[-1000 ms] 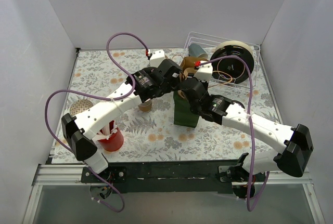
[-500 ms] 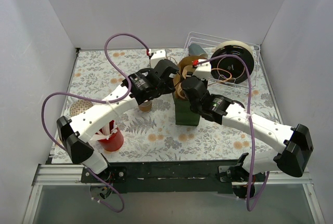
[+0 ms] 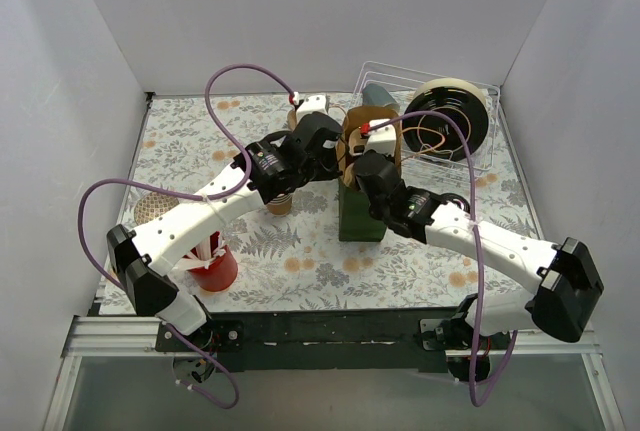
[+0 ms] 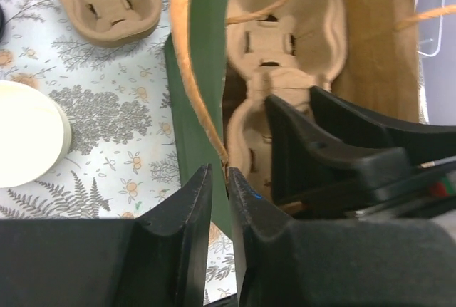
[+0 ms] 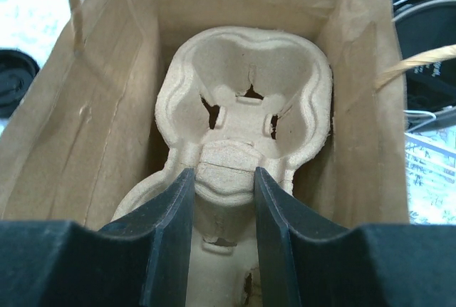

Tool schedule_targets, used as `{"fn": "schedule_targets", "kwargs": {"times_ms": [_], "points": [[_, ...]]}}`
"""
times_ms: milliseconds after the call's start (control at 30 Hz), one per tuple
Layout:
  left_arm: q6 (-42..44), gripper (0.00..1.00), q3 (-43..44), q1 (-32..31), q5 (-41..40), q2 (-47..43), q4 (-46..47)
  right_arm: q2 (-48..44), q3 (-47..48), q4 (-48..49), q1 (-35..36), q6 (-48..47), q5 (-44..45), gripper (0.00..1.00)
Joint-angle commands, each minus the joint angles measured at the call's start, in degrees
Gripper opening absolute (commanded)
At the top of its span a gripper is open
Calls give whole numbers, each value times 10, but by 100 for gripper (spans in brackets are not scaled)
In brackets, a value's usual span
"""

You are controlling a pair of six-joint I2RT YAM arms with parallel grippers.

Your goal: Pack the takeout coffee

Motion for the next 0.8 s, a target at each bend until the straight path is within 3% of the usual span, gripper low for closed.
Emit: {"fn": "schedule_targets", "kwargs": {"times_ms": [0,133,300,467,767], "points": [[23,11,8,3,40,-19,20,4,-1,61,-3,-41,-35,17],[29,0,-4,2,44,-28,37,25,10,44,-3,-24,-24,23],[21,0,-16,2,46,-32,36,21,10,41,-5,6,-26,46],[17,0,-21,2,44,-29,28,3,6,21,-5,20,-25,50],[19,0,-27,2,38,-30,22,-38,25,-12,-4,46,-53,70]]}}
